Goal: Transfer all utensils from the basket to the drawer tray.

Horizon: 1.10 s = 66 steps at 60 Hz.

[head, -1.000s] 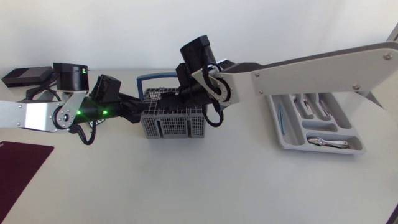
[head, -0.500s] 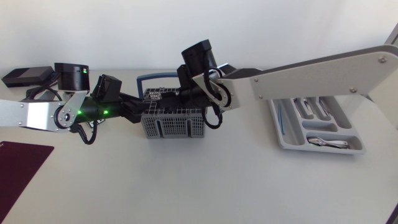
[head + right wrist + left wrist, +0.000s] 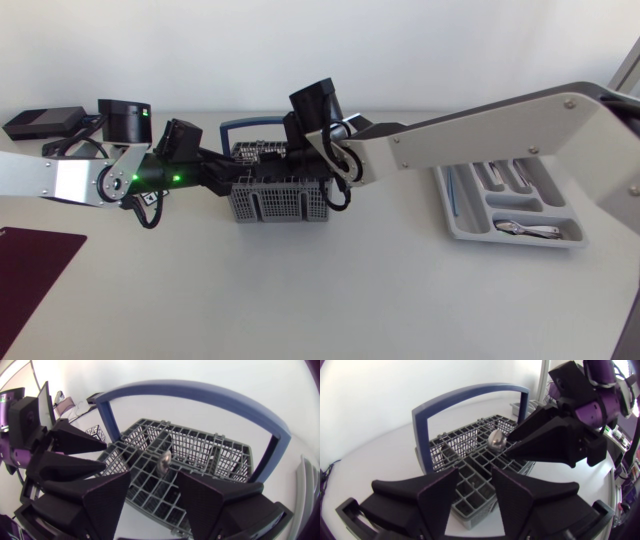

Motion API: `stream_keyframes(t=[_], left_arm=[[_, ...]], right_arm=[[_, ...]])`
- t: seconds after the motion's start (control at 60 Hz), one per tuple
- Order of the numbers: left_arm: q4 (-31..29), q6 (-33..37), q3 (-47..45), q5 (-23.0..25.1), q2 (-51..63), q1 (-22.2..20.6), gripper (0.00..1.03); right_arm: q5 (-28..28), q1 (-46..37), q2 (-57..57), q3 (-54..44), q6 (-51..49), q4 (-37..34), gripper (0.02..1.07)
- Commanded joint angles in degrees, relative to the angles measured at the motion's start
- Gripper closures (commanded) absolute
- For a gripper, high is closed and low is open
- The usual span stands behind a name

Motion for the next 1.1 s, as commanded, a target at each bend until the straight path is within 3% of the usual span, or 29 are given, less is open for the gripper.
stream_keyframes(t=[0.0, 0.333, 0.7, 0.767, 0.85, 1.083], left_arm=[[0.5, -1.0, 1.9, 0.7, 1.3, -0.3, 0.55], [0.9, -0.9, 1.9, 0.7, 2.0, -0.6, 0.55], [1.3, -0.7, 1.2, 0.7, 2.2, -0.6, 0.55], [1.4, -0.7, 1.2, 0.7, 2.2, -0.6, 0.55], [1.8, -0.7, 0.9, 0.7, 2.3, -0.6, 0.55], [1.9, -0.7, 0.7, 0.7, 2.3, -0.7, 0.55]], right_arm=[[0.8, -0.2, 1.7, -0.9, 1.4, 1.3, 0.39], [1.3, -0.3, 3.5, 1.1, 1.3, 2.3, 0.39], [2.6, 0.3, 4.3, 2.6, 0.8, 3.7, 0.66], [2.6, 0.2, 4.8, 2.9, 0.8, 3.7, 0.66], [2.6, 0.2, 5.1, 3.4, 0.6, 4.0, 0.76], [2.3, 0.4, 6.1, 4.0, 0.3, 4.3, 0.84]])
